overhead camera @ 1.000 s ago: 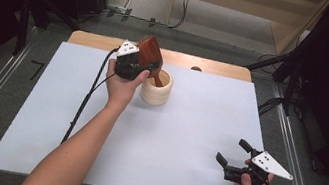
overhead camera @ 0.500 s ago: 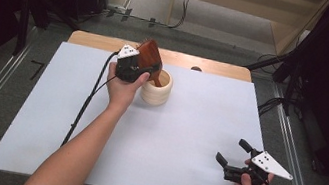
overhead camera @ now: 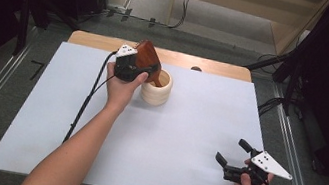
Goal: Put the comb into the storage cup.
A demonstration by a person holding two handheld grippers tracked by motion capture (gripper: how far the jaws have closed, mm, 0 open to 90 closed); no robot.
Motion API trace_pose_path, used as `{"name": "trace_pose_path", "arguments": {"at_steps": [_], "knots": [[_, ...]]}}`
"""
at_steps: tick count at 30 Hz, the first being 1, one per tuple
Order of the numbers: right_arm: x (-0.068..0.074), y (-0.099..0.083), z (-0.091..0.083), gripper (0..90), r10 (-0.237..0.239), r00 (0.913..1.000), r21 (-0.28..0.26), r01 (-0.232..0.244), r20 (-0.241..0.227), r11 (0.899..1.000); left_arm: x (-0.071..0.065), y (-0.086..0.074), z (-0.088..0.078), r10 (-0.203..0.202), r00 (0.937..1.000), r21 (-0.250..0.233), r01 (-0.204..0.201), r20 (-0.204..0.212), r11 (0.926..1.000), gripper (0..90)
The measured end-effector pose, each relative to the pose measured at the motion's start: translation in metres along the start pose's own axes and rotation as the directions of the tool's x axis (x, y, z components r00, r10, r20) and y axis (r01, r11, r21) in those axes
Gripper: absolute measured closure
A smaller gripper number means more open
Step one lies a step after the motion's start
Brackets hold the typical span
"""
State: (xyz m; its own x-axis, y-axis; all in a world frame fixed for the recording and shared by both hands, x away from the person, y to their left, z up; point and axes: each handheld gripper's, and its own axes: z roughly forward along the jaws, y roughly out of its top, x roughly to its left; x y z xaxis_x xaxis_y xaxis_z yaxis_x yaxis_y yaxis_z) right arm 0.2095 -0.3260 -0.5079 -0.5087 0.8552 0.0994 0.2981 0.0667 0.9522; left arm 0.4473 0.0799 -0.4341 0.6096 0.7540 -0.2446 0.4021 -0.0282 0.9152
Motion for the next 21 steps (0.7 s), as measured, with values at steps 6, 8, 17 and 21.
{"name": "trace_pose_path", "arguments": {"at_steps": [6, 8, 17, 21], "knots": [[0.0002, 0.0001, 0.0001, 0.0, 0.0, 1.0, 0.0, 0.0, 0.001, 1.0, 0.0025, 0.0027, -0.0037, -0.001, 0.9997, -0.001, 0.001, -0.025, 1.0, 27.1], [0.0003, 0.0001, 0.0002, 0.0, 0.001, 1.0, 0.001, -0.001, 0.001, 1.0, 0.003, 0.002, -0.0033, -0.001, 0.9998, 0.003, 0.001, -0.018, 1.0, 23.2], [0.0003, 0.0001, 0.0002, 0.0, 0.001, 1.0, 0.001, -0.001, 0.001, 1.0, -0.0018, 0.0022, -0.0045, 0.047, 0.9986, -0.016, -0.047, -0.027, 0.9988, 0.0], [0.0001, 0.0001, 0.0001, 0.0, 0.001, 1.0, 0.0, -0.001, 0.001, 1.0, -0.0008, 0.0028, -0.0063, 0.054, 0.9983, -0.023, -0.055, -0.023, 0.9982, 0.0]]}}
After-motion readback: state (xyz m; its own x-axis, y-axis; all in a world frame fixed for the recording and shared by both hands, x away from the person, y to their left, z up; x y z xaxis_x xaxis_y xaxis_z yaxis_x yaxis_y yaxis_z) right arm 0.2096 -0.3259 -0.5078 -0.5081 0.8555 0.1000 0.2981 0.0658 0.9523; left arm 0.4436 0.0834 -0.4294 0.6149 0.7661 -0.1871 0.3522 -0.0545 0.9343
